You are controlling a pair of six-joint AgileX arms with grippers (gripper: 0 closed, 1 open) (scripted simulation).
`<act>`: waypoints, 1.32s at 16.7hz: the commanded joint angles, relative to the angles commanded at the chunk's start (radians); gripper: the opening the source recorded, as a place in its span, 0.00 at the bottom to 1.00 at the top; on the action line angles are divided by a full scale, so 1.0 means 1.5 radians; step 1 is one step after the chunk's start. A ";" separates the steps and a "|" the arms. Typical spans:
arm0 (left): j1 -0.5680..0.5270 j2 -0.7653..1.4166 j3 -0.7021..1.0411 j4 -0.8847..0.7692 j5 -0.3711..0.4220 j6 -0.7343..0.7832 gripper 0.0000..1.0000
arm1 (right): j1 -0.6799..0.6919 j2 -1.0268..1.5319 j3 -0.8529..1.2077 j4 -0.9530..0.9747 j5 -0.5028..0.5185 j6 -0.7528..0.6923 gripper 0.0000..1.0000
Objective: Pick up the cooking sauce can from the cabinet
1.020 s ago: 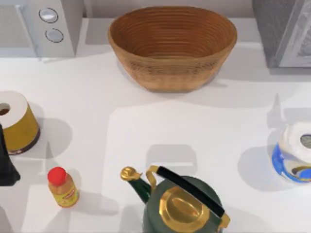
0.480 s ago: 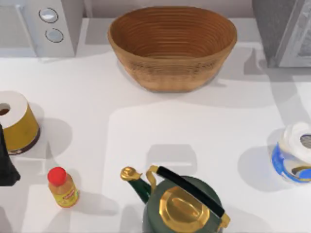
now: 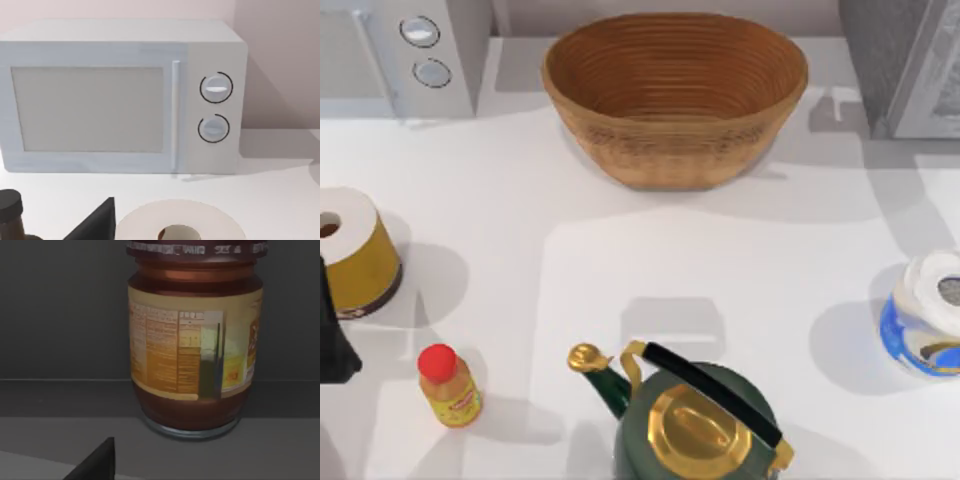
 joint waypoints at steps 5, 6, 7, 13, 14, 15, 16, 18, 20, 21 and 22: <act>0.000 0.000 0.000 0.000 0.000 0.000 1.00 | -0.004 0.023 0.020 0.004 0.000 -0.002 1.00; 0.000 0.000 0.000 0.000 0.000 0.000 1.00 | -0.005 0.043 0.038 0.008 0.000 -0.002 1.00; 0.000 0.000 0.000 0.000 0.000 0.000 1.00 | -0.005 0.068 0.057 0.012 0.000 -0.002 1.00; 0.000 0.000 0.000 0.000 0.000 0.000 1.00 | -0.010 0.196 0.160 0.043 0.000 0.000 1.00; 0.000 0.000 0.000 0.000 0.000 0.000 1.00 | -0.011 0.200 0.163 0.043 0.000 -0.001 1.00; 0.000 0.000 0.000 0.000 0.000 0.000 1.00 | -0.011 0.200 0.163 0.043 0.000 -0.001 1.00; 0.000 0.000 0.000 0.000 0.000 0.000 1.00 | -0.011 0.200 0.163 0.043 0.000 -0.001 1.00; 0.000 0.000 0.000 0.000 0.000 0.000 1.00 | -0.008 0.200 0.161 0.042 -0.001 -0.001 1.00; 0.000 0.000 0.000 0.000 0.000 0.000 1.00 | -0.011 0.219 0.186 0.038 -0.001 -0.001 1.00; 0.000 0.000 0.000 0.000 0.000 0.000 1.00 | -0.013 0.235 0.207 0.034 -0.002 -0.001 1.00; 0.000 0.000 0.000 0.000 0.000 0.000 1.00 | -0.015 0.254 0.231 0.029 -0.004 -0.001 1.00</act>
